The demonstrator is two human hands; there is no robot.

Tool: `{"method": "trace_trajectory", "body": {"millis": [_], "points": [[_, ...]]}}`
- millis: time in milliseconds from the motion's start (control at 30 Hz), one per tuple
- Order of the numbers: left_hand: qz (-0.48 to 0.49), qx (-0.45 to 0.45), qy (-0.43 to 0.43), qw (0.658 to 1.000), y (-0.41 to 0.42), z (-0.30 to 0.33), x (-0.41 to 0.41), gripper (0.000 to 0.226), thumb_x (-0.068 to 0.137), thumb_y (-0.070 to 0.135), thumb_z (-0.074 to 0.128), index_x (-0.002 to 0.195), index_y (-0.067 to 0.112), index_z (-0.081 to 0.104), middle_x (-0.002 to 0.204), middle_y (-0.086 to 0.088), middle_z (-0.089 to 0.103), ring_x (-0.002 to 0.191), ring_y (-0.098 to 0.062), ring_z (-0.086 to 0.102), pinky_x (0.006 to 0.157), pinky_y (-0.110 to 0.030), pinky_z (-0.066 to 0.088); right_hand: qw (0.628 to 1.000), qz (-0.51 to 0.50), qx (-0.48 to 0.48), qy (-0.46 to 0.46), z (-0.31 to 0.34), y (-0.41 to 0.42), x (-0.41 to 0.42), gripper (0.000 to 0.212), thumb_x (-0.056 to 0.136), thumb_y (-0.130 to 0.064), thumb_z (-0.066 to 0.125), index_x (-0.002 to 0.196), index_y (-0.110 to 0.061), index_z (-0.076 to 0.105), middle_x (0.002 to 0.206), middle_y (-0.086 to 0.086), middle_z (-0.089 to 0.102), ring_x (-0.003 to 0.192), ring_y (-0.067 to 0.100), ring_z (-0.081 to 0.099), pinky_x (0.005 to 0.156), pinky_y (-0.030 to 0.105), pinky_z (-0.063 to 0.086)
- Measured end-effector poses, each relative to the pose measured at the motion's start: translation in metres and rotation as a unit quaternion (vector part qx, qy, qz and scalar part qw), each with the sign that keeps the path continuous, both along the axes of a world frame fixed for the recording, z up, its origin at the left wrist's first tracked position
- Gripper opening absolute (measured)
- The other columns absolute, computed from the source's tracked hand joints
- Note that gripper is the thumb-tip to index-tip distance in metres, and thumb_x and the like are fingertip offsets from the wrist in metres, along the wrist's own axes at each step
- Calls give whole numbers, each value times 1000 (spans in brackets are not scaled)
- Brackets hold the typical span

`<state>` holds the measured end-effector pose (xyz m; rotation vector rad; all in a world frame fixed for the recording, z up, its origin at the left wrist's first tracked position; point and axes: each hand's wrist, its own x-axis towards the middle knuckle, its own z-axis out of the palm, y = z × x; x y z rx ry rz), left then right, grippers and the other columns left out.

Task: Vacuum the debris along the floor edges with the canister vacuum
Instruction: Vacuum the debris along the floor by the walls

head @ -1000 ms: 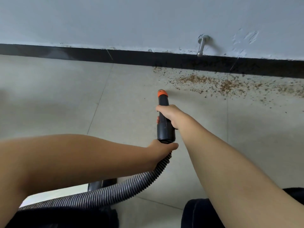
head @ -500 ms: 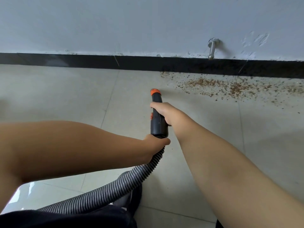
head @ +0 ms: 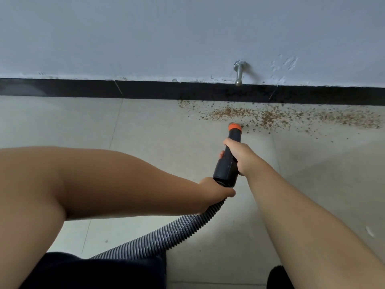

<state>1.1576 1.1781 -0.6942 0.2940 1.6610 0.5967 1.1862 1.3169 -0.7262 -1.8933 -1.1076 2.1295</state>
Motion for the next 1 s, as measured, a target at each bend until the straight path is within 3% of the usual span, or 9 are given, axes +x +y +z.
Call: {"method": "trace_trajectory", "body": {"millis": [133, 500, 1000], "points": [[11, 8, 1, 1000, 13, -3, 4, 33, 84, 22, 67, 108, 4, 55, 85, -11, 55, 67, -22, 52, 67, -30, 47, 1000, -5, -1, -2, -1, 16, 1, 13, 89, -17, 60, 93, -11, 50, 67, 8, 59, 46, 19, 58, 54, 33, 49], [122, -21, 33, 992, -29, -5, -35, 19, 85, 16, 65, 96, 7, 52, 72, -8, 52, 56, -19, 49, 56, -25, 44, 991, 128, -1, 32, -1, -31, -77, 14, 89, -16, 58, 95, -6, 50, 64, 9, 59, 33, 17, 54, 40, 20, 46], [11, -3, -24, 1000, 43, -8, -3, 41, 85, 23, 68, 119, 4, 54, 90, -10, 54, 78, -24, 53, 72, -31, 45, 1000, 4, 21, -11, -11, 46, 0, 13, 88, -21, 60, 91, -11, 51, 48, 4, 61, 49, 20, 58, 63, 35, 50]]}}
